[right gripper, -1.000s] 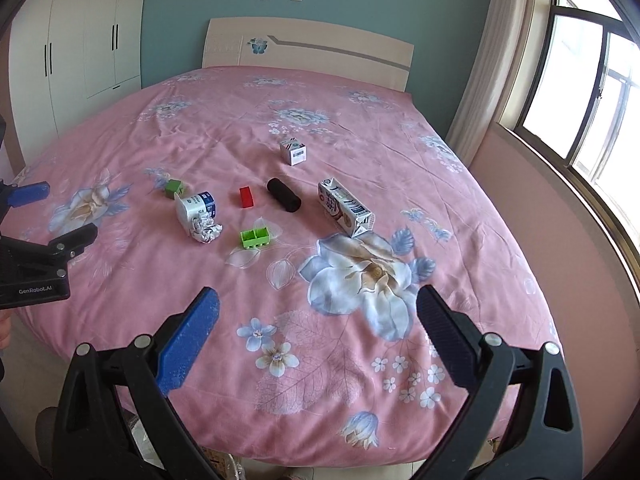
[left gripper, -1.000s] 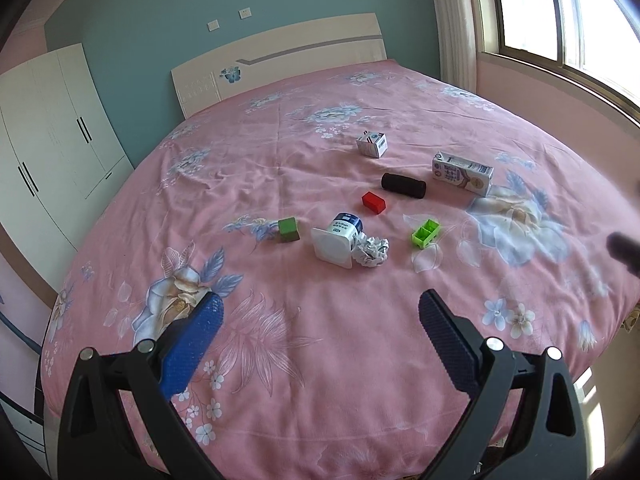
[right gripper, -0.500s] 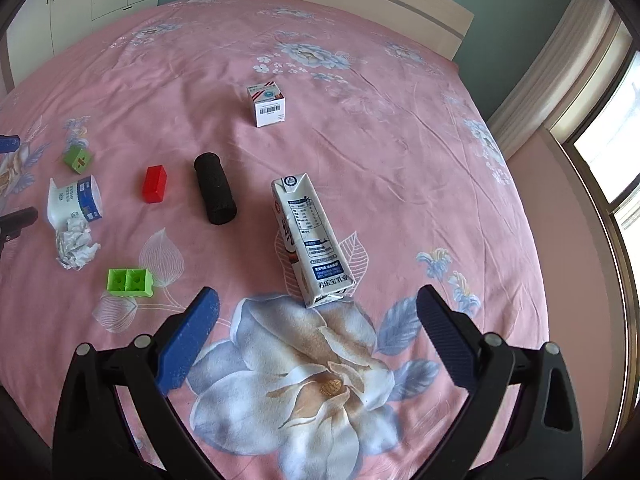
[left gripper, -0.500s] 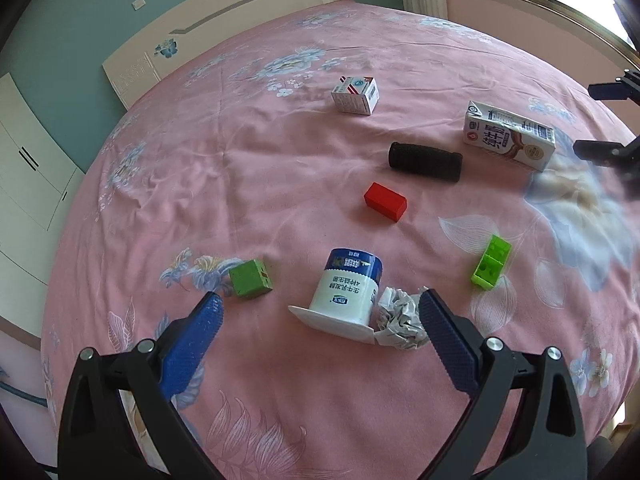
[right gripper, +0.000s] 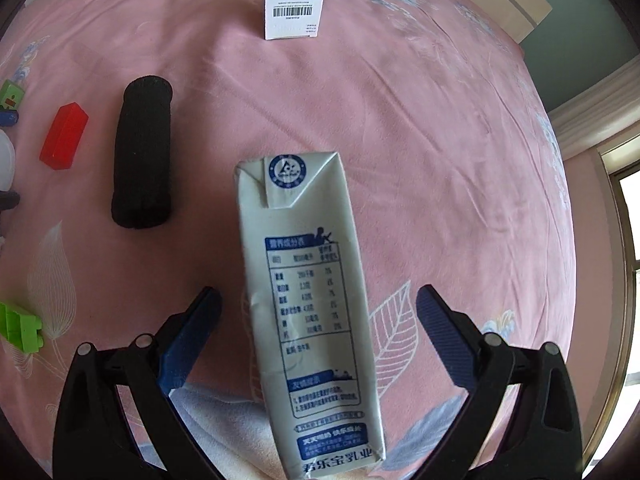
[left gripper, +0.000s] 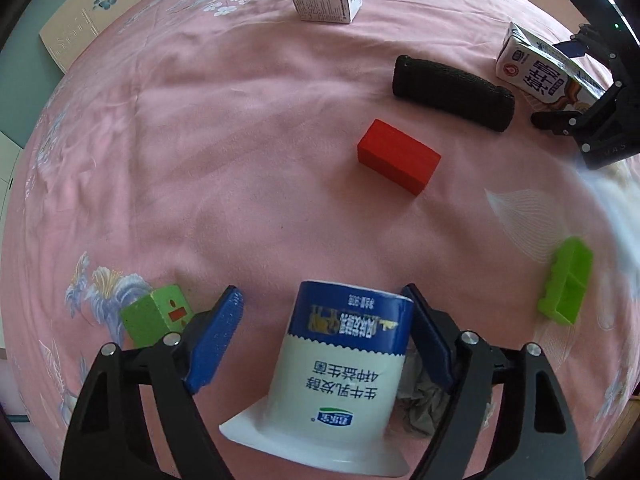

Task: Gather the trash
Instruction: 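Grasp the white yogurt cup with the left tool while the right tool grasps the milk carton, then carry the yogurt cup and milk carton with both tools toward the trash bin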

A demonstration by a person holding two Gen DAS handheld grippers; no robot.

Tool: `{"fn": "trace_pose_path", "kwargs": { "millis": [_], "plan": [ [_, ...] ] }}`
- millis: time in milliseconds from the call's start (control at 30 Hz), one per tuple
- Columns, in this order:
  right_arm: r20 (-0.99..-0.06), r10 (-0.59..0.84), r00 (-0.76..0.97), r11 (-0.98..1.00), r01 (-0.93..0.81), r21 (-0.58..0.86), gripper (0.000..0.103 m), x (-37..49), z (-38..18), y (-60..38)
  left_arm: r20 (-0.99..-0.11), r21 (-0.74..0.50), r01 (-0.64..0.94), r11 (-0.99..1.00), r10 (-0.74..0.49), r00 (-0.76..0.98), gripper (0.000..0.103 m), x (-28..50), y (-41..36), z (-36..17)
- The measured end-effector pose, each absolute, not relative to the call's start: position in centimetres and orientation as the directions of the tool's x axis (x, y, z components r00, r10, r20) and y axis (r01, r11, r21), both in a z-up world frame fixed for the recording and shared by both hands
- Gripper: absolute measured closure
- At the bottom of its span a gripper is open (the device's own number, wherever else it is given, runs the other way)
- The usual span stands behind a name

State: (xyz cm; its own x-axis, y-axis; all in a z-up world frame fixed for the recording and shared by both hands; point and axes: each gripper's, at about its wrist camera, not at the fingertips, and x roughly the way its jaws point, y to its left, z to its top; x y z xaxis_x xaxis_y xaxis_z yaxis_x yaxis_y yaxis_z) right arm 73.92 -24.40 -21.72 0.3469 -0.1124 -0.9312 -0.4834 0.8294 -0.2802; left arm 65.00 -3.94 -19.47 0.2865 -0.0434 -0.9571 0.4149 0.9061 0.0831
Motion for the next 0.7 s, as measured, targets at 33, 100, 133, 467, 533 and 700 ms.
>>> {"fn": "trace_pose_path", "kwargs": {
  "millis": [33,100,133,467,533,700],
  "plan": [
    [-0.935,-0.107,0.338,0.832,-0.484,-0.27,0.007,74.1,-22.0,-24.4,-0.959,0.075,0.404,0.912,-0.045,0.28,0.023,65.1,-4.0,-19.6],
    [-0.942,-0.077,0.328,0.842,-0.484,-0.238,0.01,74.6,-22.1,-24.6,-0.96,0.064,0.405,0.912,-0.054,0.274,0.029,64.9,-4.1,-19.5],
    [-0.949,-0.047,0.313,0.85,-0.486,-0.203,0.021,74.7,-22.0,-24.8,-0.96,0.061,0.405,0.912,-0.057,0.273,0.035,64.7,-4.2,-19.4],
    [-0.936,-0.064,0.345,0.89,-0.405,-0.21,0.066,72.2,-19.8,-26.2,-0.961,0.049,0.279,0.959,-0.031,0.276,0.054,63.0,-2.0,-17.2],
    [-0.931,-0.065,0.36,0.904,-0.373,-0.207,0.066,71.3,-18.6,-26.6,-0.958,0.04,0.251,0.967,-0.034,0.284,0.054,62.3,-1.5,-16.1],
    [-0.906,-0.06,0.419,0.913,-0.343,-0.219,0.066,68.2,-13.7,-26.6,-0.942,0.051,0.22,0.974,-0.026,0.335,0.054,60.1,-1.3,-12.2]
  ]
}}
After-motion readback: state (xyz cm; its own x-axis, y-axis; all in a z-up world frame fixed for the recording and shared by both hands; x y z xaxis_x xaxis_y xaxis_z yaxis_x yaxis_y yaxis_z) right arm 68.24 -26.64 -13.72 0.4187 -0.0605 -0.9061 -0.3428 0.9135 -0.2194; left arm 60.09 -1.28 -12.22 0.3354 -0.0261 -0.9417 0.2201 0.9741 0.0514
